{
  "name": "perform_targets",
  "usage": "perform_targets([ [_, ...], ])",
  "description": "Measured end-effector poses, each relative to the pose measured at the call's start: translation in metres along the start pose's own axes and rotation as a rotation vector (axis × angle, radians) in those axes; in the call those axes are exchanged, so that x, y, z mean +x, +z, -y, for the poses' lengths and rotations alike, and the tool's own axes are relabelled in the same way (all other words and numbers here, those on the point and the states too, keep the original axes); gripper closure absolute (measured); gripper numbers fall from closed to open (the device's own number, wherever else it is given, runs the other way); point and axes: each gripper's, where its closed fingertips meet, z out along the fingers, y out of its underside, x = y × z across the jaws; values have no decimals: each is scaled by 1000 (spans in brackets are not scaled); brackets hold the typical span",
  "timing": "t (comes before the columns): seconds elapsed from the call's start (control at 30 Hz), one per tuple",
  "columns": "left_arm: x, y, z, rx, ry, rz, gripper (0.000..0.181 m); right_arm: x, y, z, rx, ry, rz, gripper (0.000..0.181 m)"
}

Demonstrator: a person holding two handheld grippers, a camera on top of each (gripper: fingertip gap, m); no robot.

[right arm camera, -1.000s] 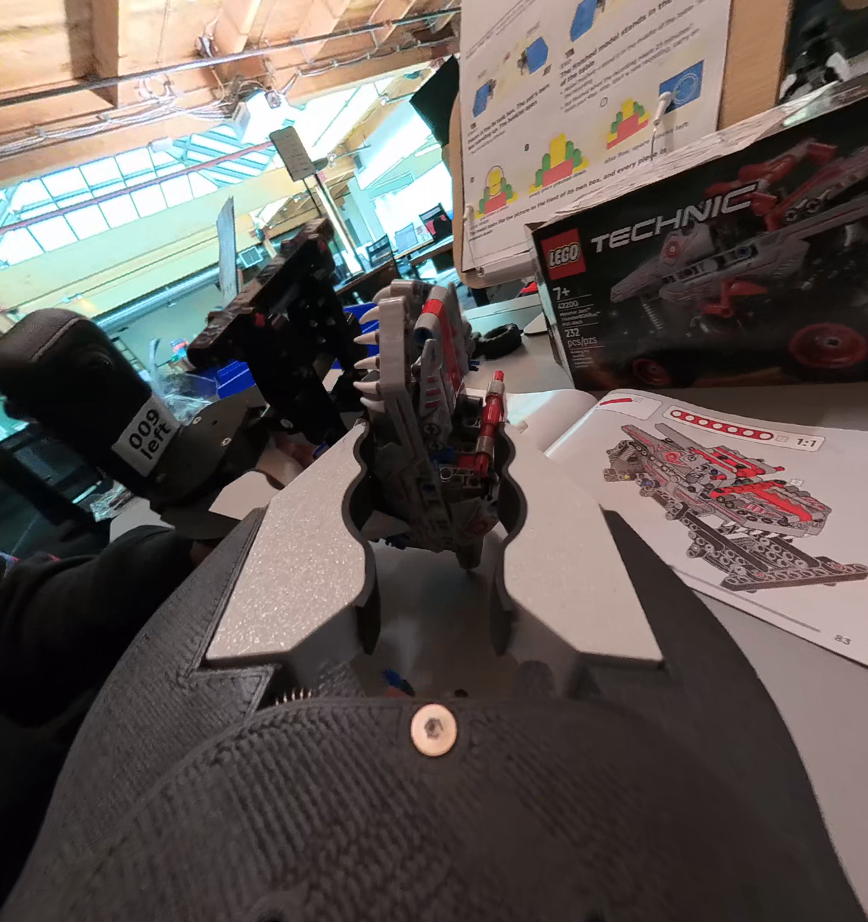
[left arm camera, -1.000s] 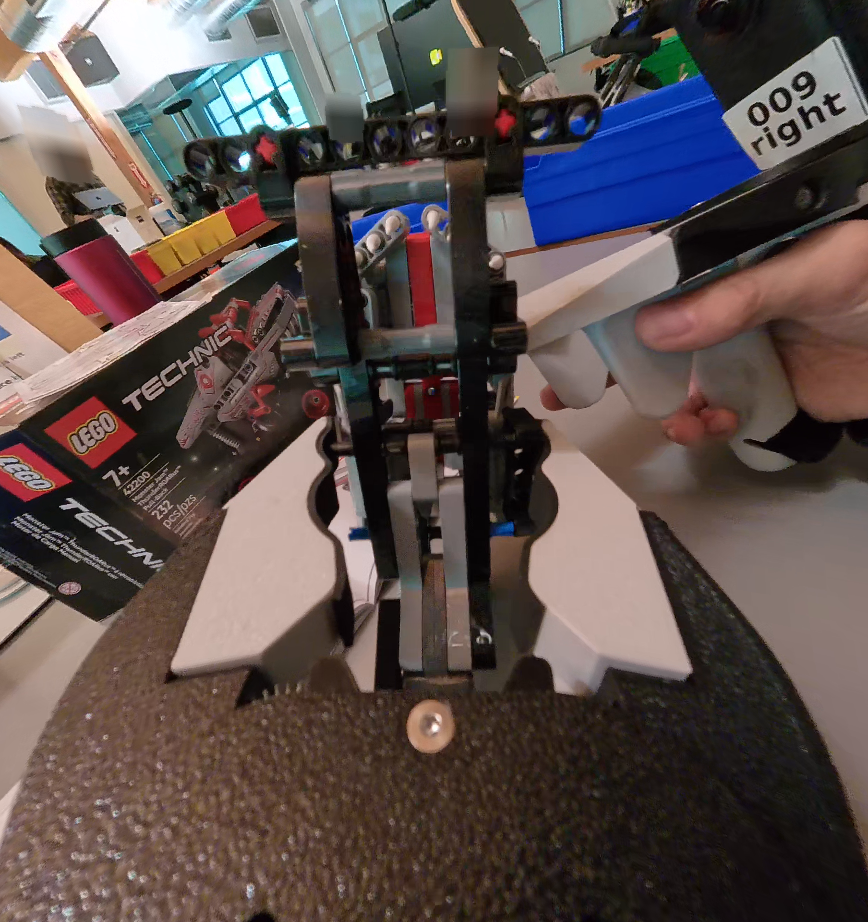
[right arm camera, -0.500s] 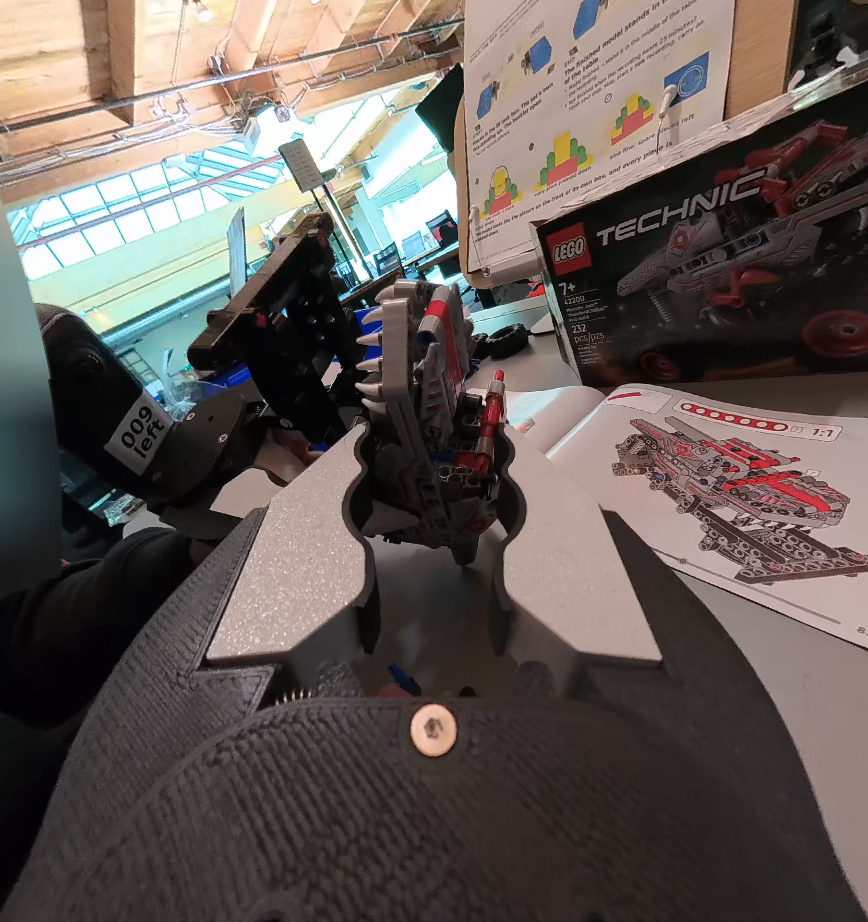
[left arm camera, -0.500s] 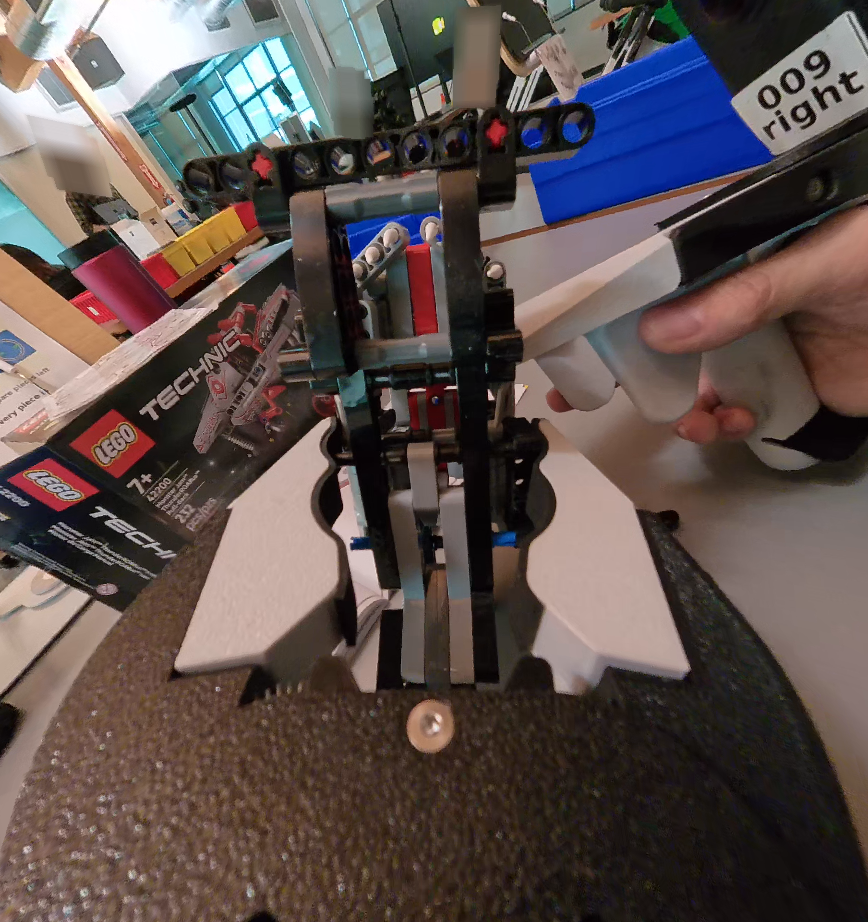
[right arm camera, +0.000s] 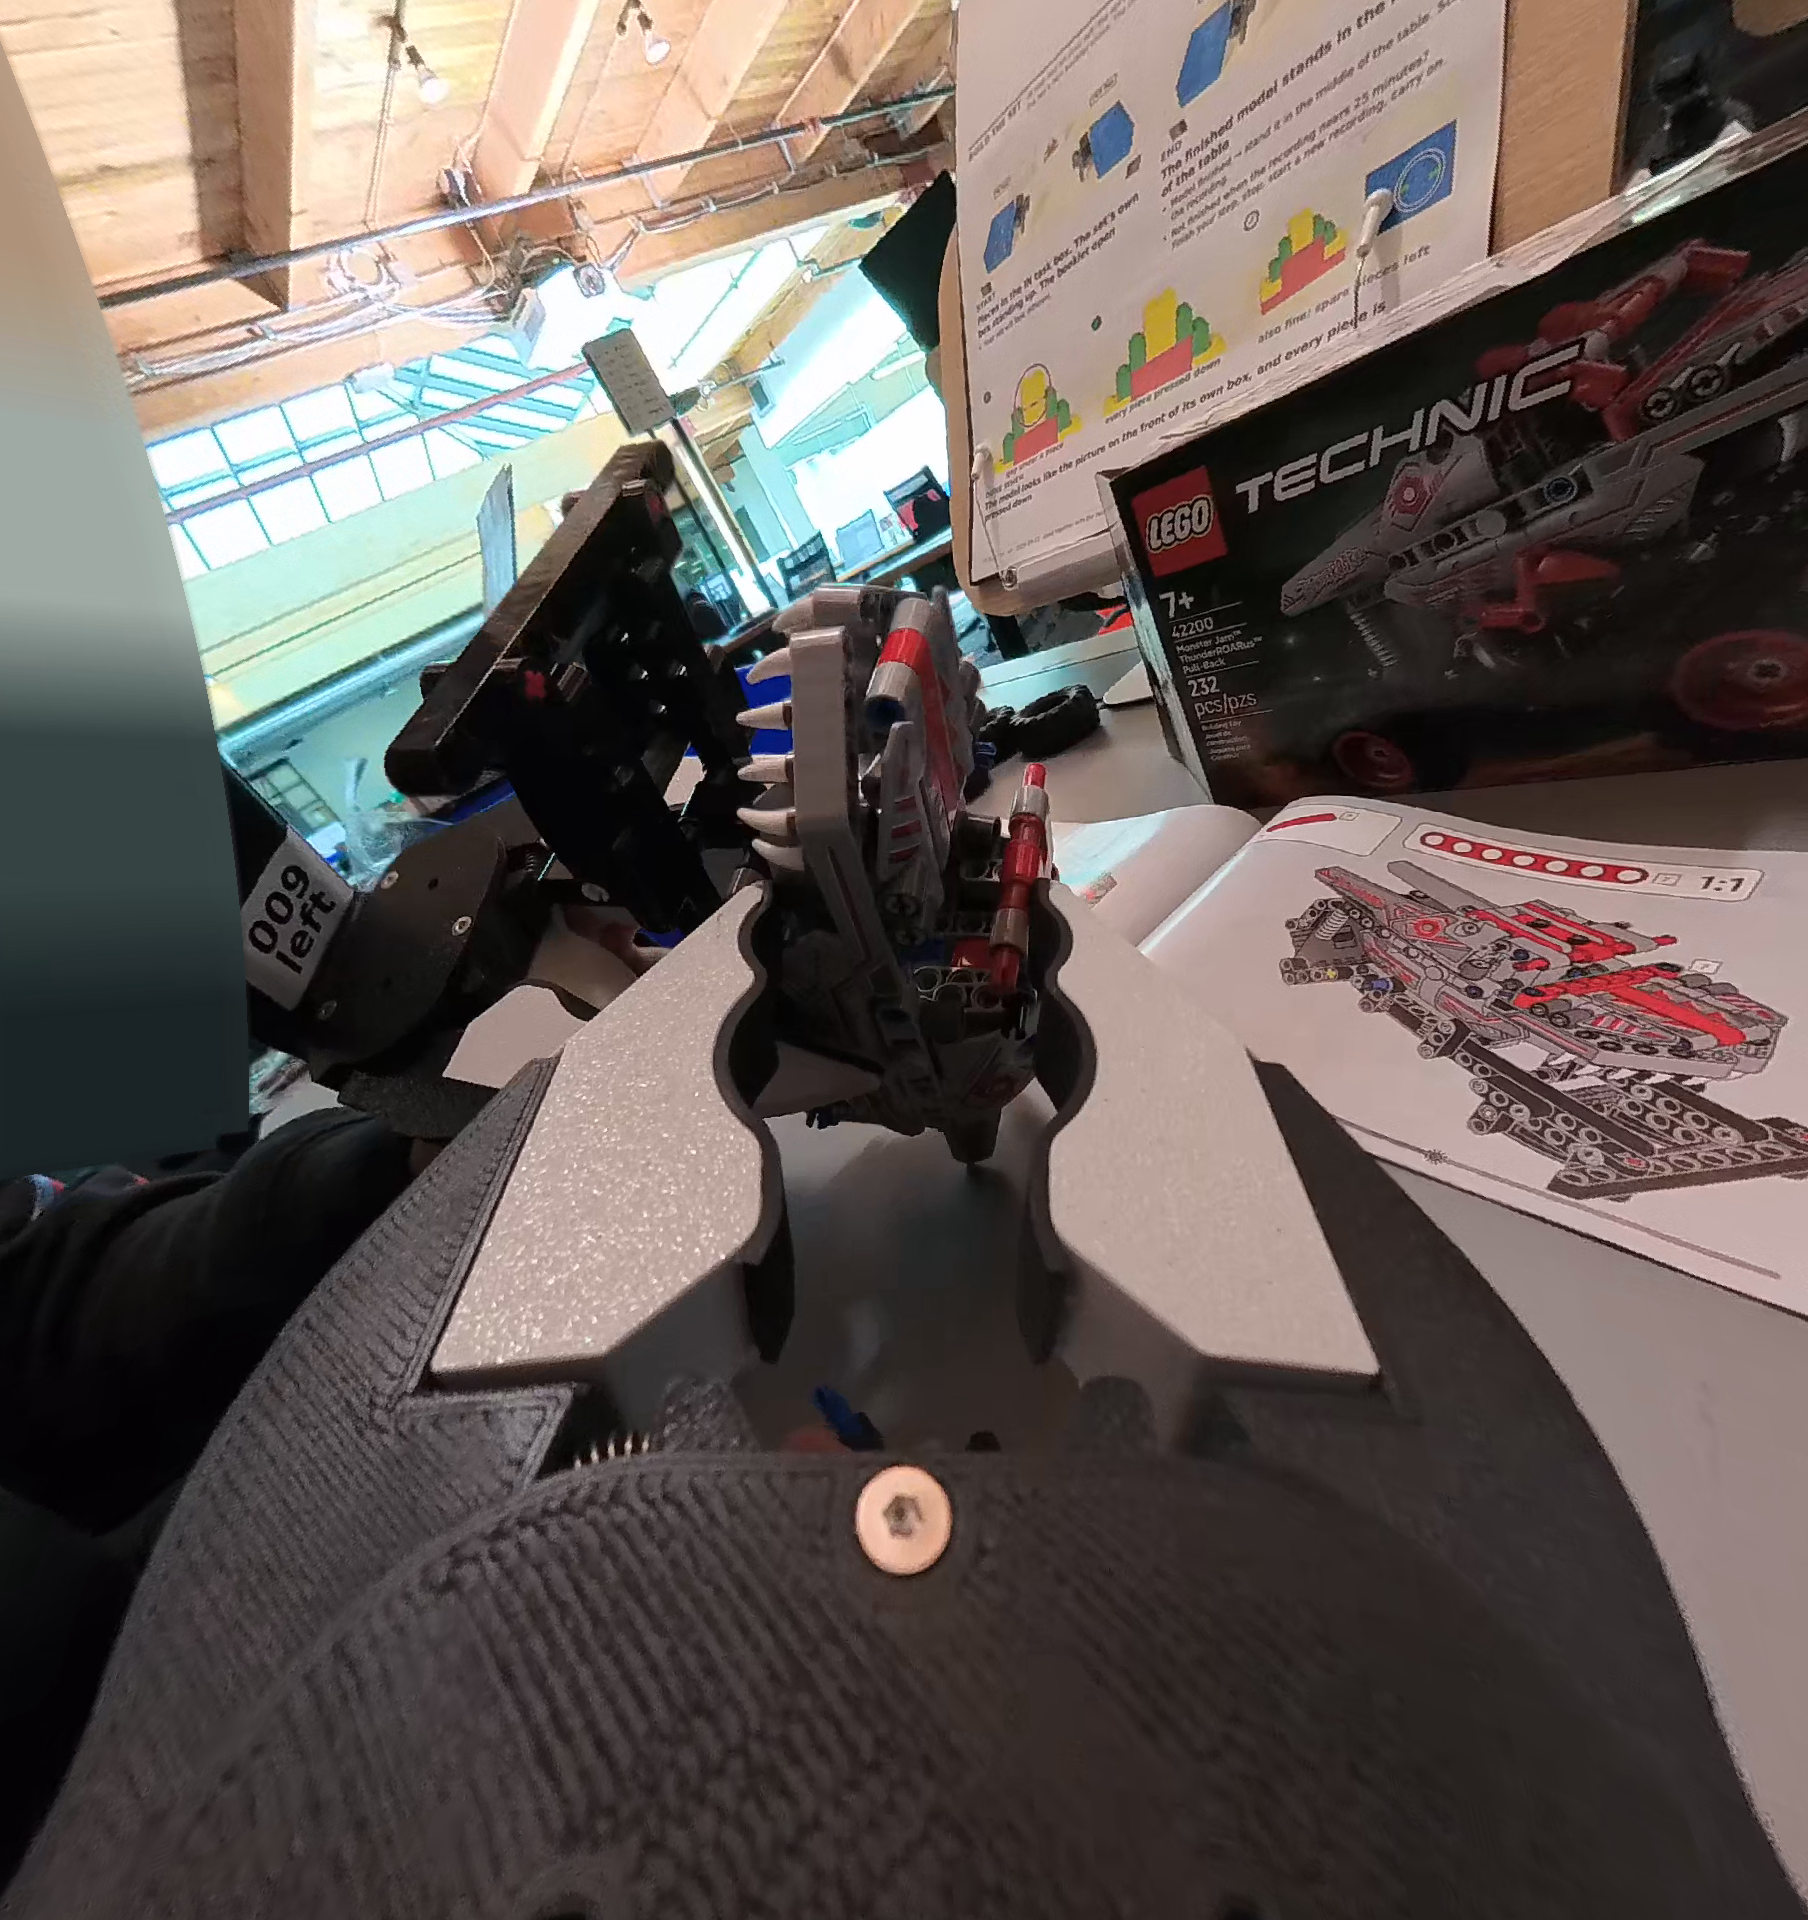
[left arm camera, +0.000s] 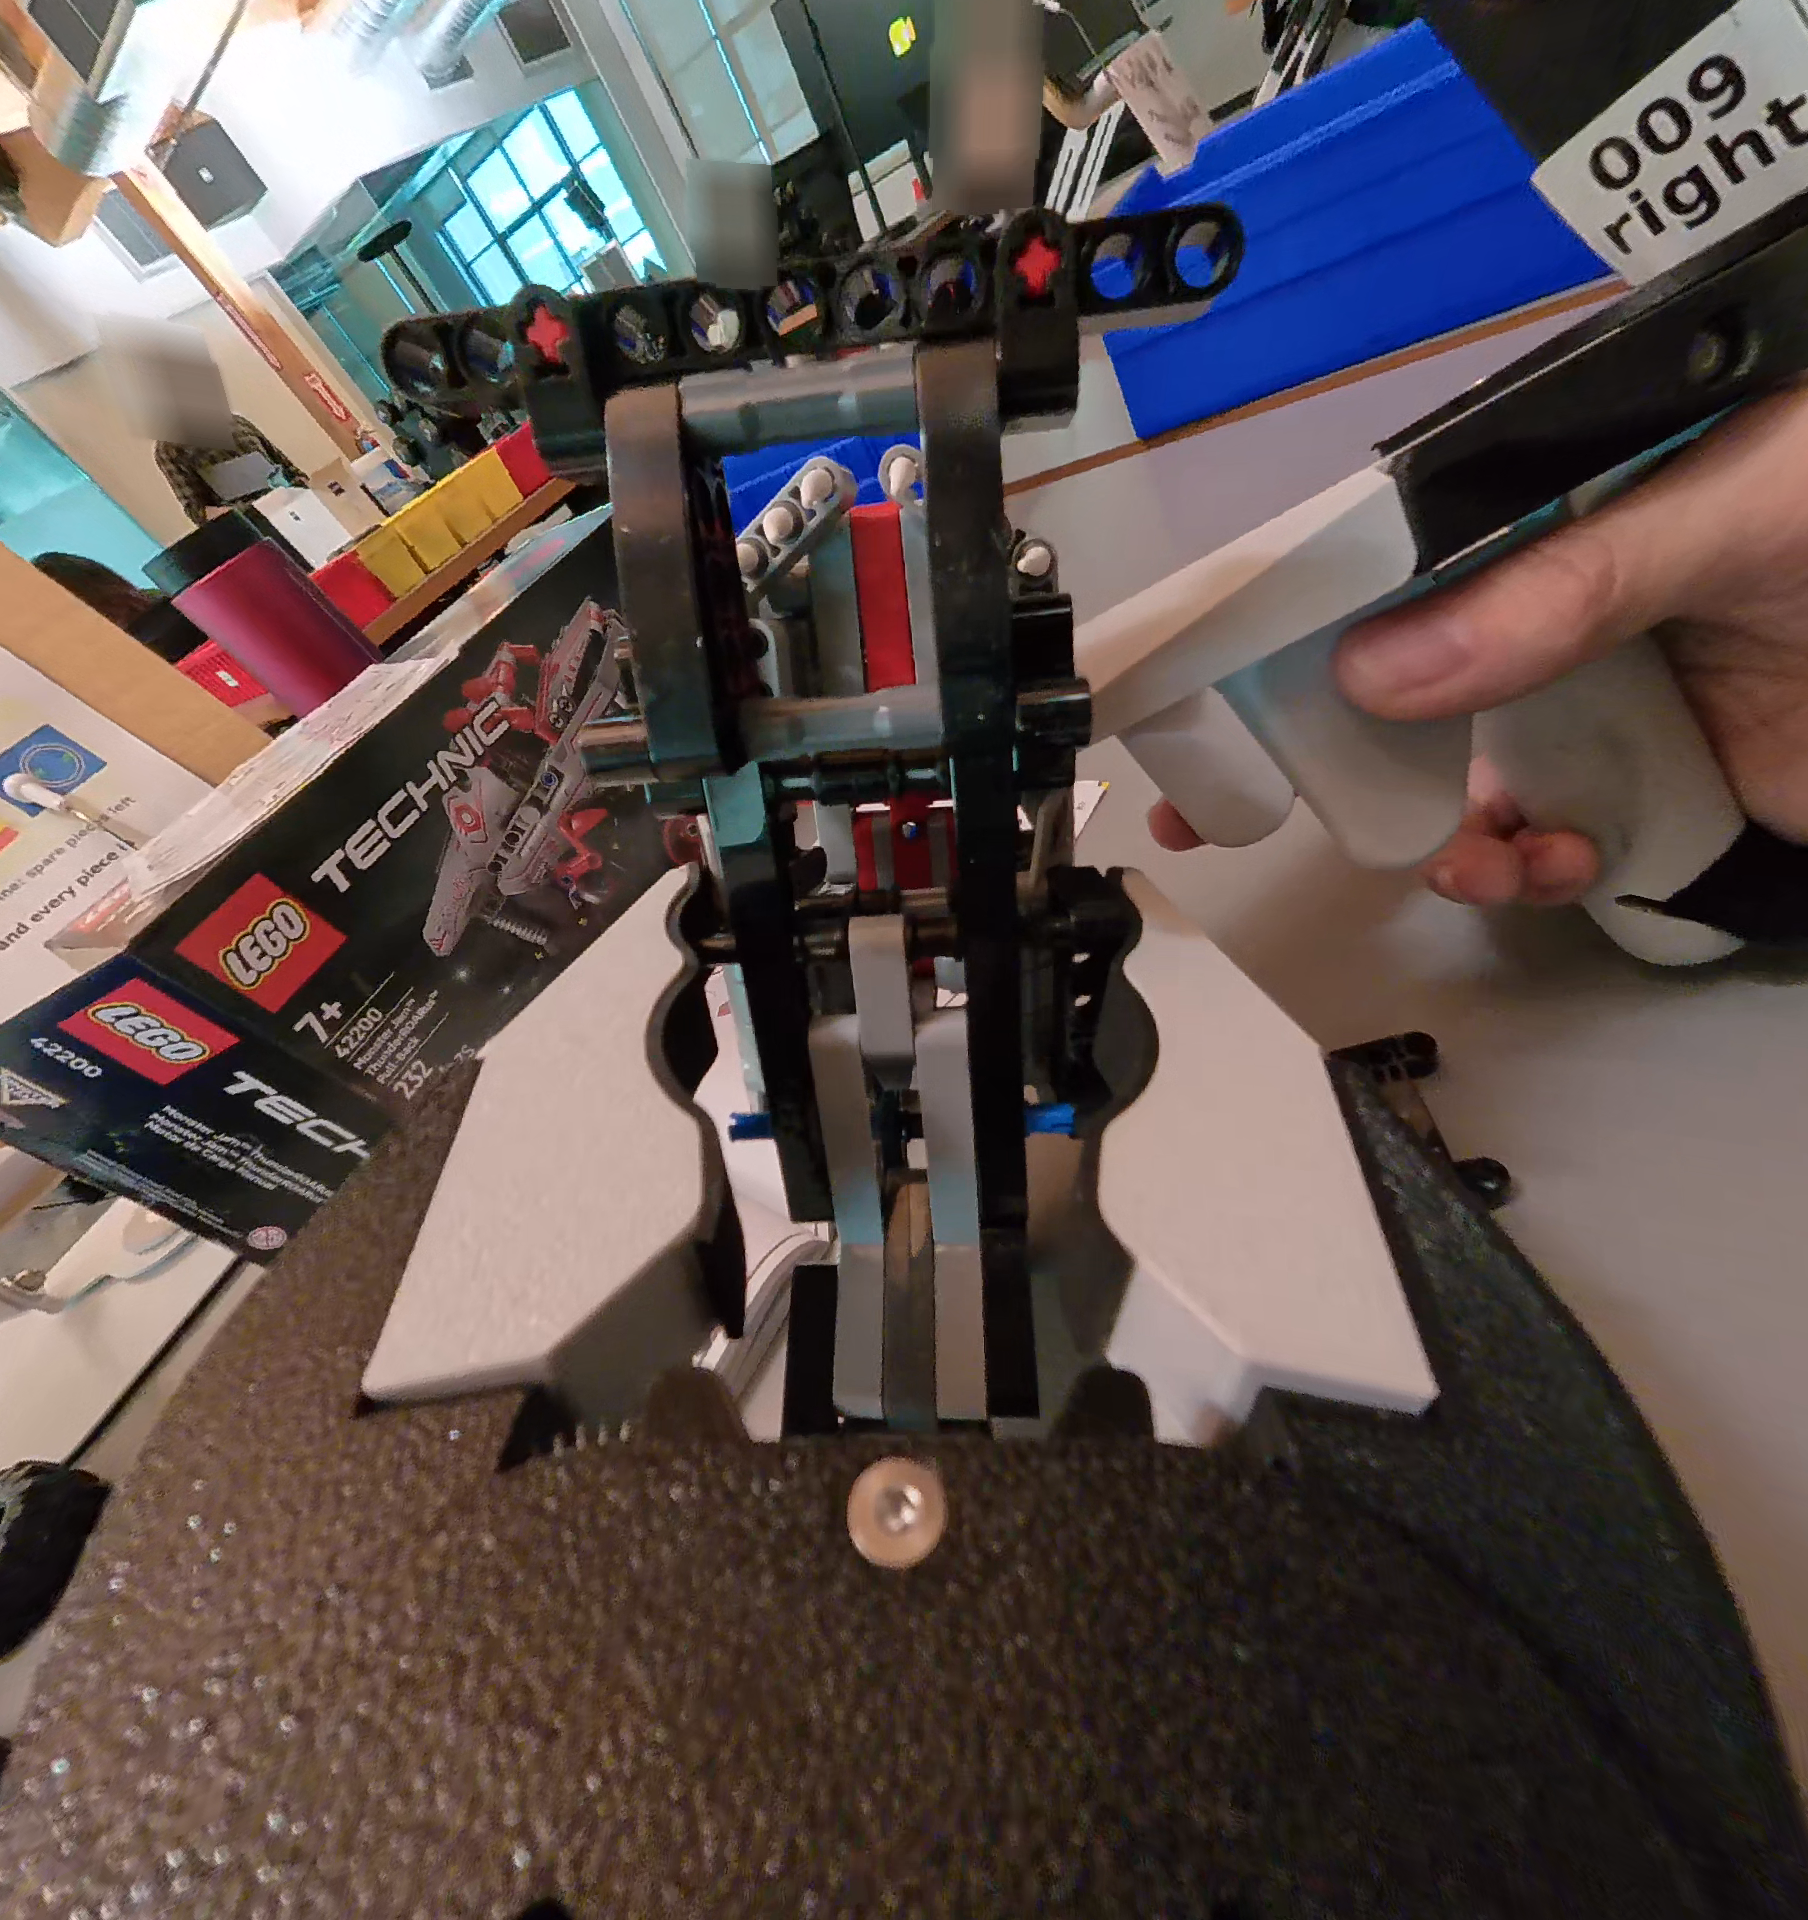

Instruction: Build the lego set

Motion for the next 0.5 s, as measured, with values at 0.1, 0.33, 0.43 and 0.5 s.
perform_targets([
  [0.1,3,-2,1,-1,12,-7,109,-2,-3,-1,5,-22,15,135],
  [0.33,4,-10,3,-7,53,17,108,-9,-2,-4,-5,-32,64,135],
  [0.43,4,-13,4,-4,54,21,108,-9,-1,-4,-7,-46,64,135],
  [0.5,3,-15,7,7,44,32,104,-9,-2,-3,-5,-42,69,135],
])
